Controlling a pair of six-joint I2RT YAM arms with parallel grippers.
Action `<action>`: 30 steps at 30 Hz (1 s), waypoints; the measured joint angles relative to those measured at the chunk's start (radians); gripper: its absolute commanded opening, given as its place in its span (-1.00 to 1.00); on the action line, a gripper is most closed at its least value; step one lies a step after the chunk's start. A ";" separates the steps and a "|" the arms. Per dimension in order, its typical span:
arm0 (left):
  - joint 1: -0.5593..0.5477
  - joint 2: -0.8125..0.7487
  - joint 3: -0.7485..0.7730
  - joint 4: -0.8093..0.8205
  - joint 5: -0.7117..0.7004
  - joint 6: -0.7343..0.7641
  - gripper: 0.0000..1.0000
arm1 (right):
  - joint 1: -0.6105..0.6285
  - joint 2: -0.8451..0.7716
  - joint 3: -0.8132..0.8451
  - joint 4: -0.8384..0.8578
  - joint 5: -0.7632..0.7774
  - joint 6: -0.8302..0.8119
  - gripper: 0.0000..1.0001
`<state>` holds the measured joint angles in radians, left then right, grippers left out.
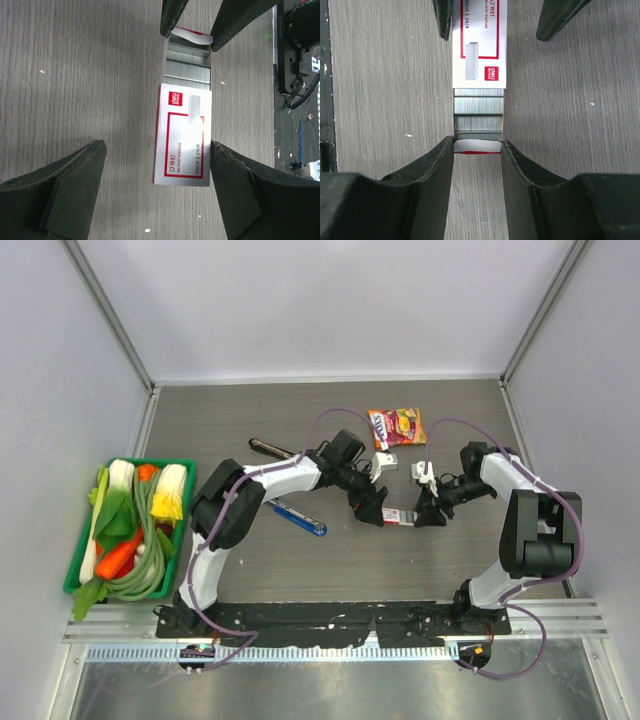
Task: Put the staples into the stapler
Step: Open the staple box.
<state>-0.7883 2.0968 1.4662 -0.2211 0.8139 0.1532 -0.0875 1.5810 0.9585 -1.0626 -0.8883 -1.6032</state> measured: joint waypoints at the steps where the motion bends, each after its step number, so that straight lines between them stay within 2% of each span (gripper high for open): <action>1: -0.001 0.003 0.003 0.000 0.000 -0.002 0.75 | 0.000 0.000 0.000 -0.005 -0.002 -0.003 -0.15; 16: -0.029 0.081 0.110 -0.008 0.010 -0.064 0.75 | -0.001 0.023 0.001 -0.012 -0.009 -0.014 -0.15; 30: -0.048 0.098 0.122 -0.039 0.051 -0.068 0.68 | -0.001 0.031 0.001 -0.015 -0.021 -0.014 -0.15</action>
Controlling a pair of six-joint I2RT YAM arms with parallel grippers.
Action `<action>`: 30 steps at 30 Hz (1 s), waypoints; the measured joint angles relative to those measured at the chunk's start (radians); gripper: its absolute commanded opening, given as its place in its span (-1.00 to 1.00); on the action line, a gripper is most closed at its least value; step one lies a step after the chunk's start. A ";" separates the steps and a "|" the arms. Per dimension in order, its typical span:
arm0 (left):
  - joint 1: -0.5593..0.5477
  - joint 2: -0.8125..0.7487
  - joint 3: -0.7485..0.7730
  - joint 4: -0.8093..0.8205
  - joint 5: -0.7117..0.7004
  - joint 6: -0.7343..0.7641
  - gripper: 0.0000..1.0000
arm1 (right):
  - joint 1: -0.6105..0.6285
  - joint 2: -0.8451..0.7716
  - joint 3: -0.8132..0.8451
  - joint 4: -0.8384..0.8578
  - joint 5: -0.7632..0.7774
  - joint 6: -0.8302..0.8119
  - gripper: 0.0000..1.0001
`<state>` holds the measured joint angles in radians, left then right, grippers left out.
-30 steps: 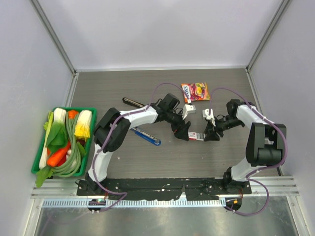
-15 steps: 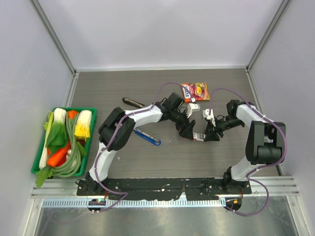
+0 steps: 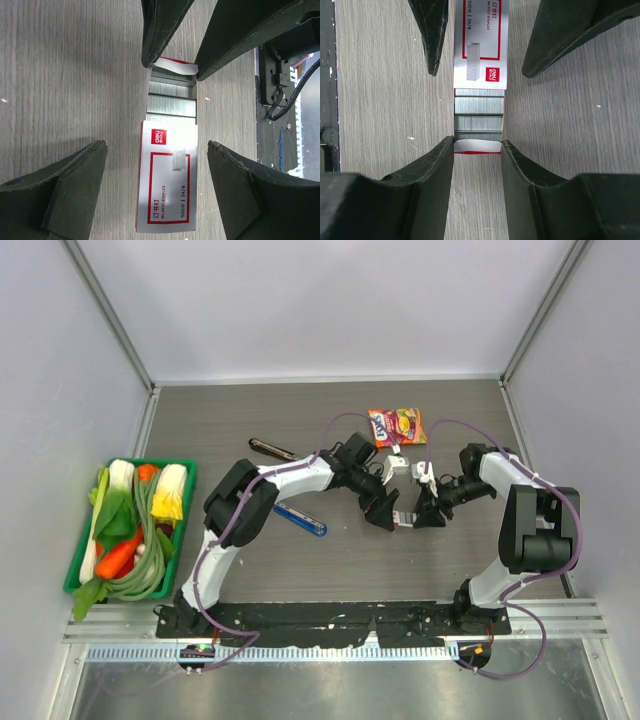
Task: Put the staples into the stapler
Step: Open the staple box.
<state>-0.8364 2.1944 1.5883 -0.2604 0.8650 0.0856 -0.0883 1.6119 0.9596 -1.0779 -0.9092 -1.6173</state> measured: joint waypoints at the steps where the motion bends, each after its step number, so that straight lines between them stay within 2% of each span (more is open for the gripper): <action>1: -0.001 0.001 0.000 -0.003 0.000 0.001 0.65 | 0.000 0.000 0.000 0.000 -0.002 0.000 -0.15; 13: -0.003 0.002 0.001 -0.021 -0.016 0.009 0.11 | 0.000 0.003 0.003 0.000 -0.002 0.001 -0.15; 30: -0.003 0.007 0.014 -0.053 -0.019 0.018 0.02 | 0.000 0.011 0.011 0.003 0.005 0.003 -0.14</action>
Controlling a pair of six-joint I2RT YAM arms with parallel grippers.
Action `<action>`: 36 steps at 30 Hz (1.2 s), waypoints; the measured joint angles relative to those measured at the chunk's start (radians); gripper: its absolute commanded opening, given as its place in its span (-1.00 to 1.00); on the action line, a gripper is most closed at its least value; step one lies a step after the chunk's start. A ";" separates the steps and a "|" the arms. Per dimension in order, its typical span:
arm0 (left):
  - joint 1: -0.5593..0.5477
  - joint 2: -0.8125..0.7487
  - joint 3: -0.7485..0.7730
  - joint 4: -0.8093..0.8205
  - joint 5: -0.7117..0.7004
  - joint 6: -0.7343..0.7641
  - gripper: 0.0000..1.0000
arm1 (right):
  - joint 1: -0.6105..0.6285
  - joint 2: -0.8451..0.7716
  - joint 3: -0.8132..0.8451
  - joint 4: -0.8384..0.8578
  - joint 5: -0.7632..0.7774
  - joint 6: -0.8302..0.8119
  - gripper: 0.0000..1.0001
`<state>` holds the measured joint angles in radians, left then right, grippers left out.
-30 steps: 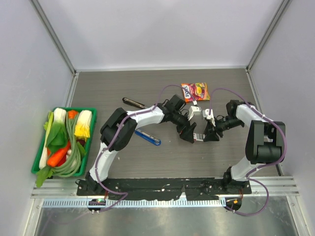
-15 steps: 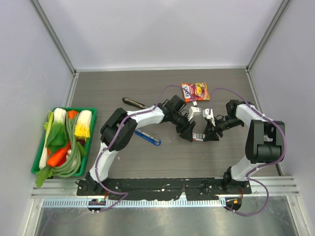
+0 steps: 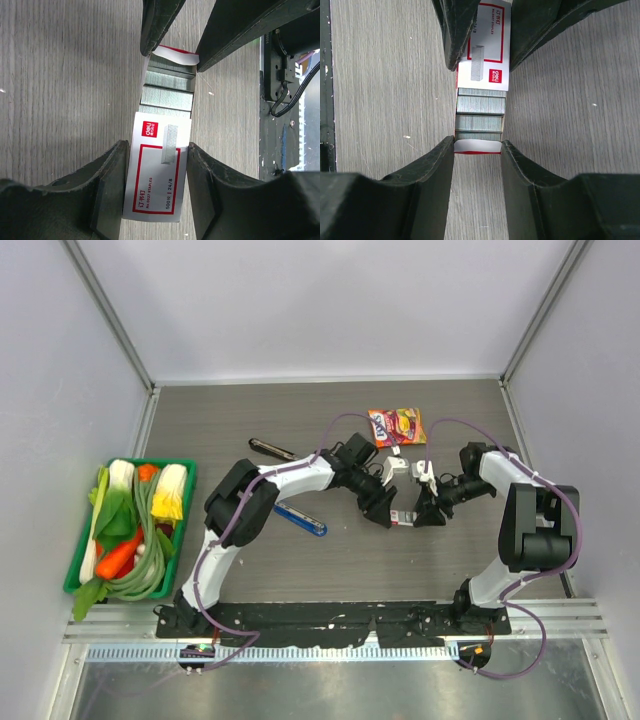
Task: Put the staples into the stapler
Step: Open the staple box, then place the staple box at the center of the board.
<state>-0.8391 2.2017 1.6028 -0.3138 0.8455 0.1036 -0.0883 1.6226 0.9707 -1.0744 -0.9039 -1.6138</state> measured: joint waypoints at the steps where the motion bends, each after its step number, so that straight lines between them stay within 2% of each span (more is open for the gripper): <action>1: 0.000 0.000 0.000 -0.001 0.000 0.002 0.00 | 0.000 0.000 0.000 0.000 0.000 0.000 -0.15; 5: 0.003 0.000 -0.001 -0.002 0.004 0.009 -0.05 | 0.000 0.001 0.002 0.003 0.001 0.001 -0.15; 27: 0.026 -0.019 -0.050 0.016 0.018 0.072 -0.01 | -0.001 0.016 0.015 0.002 0.036 0.033 -0.15; 30: 0.031 -0.024 -0.056 0.016 0.017 0.076 0.18 | -0.002 0.016 0.019 0.004 0.047 0.039 -0.15; 33: 0.035 -0.028 -0.061 0.017 0.010 0.081 0.50 | -0.005 0.016 0.020 0.006 0.059 0.048 -0.15; 36: 0.035 -0.028 -0.065 0.018 -0.005 0.074 0.63 | -0.006 0.018 0.021 0.021 0.071 0.063 -0.14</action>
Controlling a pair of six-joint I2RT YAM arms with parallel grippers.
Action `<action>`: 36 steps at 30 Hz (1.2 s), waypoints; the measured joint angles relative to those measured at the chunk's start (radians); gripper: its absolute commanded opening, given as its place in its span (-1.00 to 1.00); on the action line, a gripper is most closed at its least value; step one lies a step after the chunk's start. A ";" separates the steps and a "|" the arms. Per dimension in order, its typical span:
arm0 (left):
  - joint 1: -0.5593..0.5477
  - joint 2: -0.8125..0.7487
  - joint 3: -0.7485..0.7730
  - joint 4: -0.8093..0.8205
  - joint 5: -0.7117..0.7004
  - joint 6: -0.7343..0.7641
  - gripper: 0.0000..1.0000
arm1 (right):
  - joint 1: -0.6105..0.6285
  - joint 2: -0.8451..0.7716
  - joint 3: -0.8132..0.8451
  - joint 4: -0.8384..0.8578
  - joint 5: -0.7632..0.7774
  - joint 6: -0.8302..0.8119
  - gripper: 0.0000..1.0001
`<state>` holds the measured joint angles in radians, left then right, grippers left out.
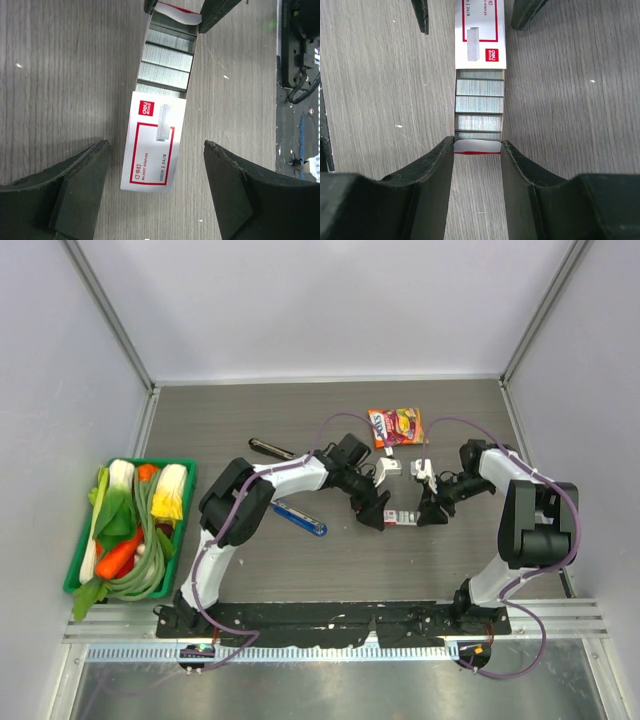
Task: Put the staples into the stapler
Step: Place the staple box at the center of the board.
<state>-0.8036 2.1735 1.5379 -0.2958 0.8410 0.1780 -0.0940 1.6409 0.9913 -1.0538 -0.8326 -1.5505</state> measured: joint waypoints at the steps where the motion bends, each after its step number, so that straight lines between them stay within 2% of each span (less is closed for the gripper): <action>1: 0.000 0.000 -0.002 0.001 -0.008 -0.004 0.65 | 0.000 0.001 0.000 0.005 0.004 0.006 -0.15; 4: 0.000 0.000 -0.008 0.002 -0.038 -0.013 0.71 | 0.000 0.009 0.000 0.031 0.027 0.033 -0.15; 8: 0.000 -0.001 -0.009 0.014 -0.060 -0.013 1.00 | 0.010 0.012 0.000 0.087 0.085 0.079 -0.06; 12: 0.001 -0.023 -0.019 0.017 -0.113 -0.018 1.00 | 0.033 0.027 0.000 0.135 0.142 0.120 -0.04; 17: 0.029 -0.099 -0.069 0.015 -0.165 -0.025 1.00 | 0.052 0.030 -0.008 0.209 0.196 0.177 0.10; 27: 0.184 -0.374 -0.206 -0.028 -0.194 -0.009 1.00 | 0.053 -0.065 -0.106 0.383 0.282 0.277 0.17; 36: 0.314 -0.581 -0.332 -0.168 -0.211 0.044 0.99 | 0.053 -0.086 -0.169 0.565 0.315 0.403 0.15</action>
<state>-0.4900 1.5929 1.2060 -0.4637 0.6304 0.2218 -0.0410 1.5547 0.8223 -0.4892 -0.5175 -1.1477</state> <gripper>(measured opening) 0.996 0.583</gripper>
